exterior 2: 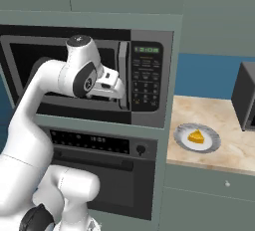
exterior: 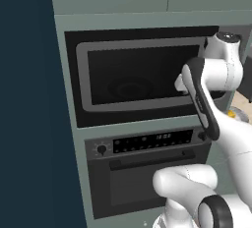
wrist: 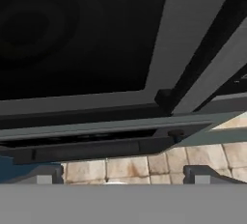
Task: Pick the cheese from the counter and place it in the microwave. Then turn on the microwave.
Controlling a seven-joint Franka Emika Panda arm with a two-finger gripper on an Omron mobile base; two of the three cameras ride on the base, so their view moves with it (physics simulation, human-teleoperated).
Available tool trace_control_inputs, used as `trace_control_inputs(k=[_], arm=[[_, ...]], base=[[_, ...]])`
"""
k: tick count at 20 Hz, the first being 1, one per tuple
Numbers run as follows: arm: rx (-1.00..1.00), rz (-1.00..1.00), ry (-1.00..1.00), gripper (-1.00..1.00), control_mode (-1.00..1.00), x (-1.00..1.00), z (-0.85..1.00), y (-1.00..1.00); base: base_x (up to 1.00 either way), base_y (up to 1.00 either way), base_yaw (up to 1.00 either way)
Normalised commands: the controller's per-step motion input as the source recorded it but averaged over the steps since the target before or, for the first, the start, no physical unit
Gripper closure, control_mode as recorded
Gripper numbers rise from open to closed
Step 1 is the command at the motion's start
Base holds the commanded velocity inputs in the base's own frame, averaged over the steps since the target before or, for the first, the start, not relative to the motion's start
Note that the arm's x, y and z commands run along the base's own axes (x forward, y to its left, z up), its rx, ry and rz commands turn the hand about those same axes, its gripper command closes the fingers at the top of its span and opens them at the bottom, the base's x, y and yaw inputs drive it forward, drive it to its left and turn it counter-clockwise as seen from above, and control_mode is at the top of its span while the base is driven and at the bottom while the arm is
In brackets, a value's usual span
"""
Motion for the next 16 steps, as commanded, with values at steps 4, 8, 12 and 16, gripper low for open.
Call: trace_control_inputs(k=[4,8,12,16], arm=[[0.00,-0.04,-0.06,-1.00,-1.00,0.00,0.04,-0.37],[0.00,0.00,-0.13,-1.00,-1.00,0.00,0.04,-0.34],[0.01,0.00,-0.13,-1.00,-1.00,0.00,0.03,-0.35],[0.03,0.00,-0.07,-1.00,-1.00,0.13,0.05,-0.26]], base=[[0.00,0.00,0.00],[0.00,0.00,0.00],[0.00,0.00,0.00],[0.00,0.00,0.00]])
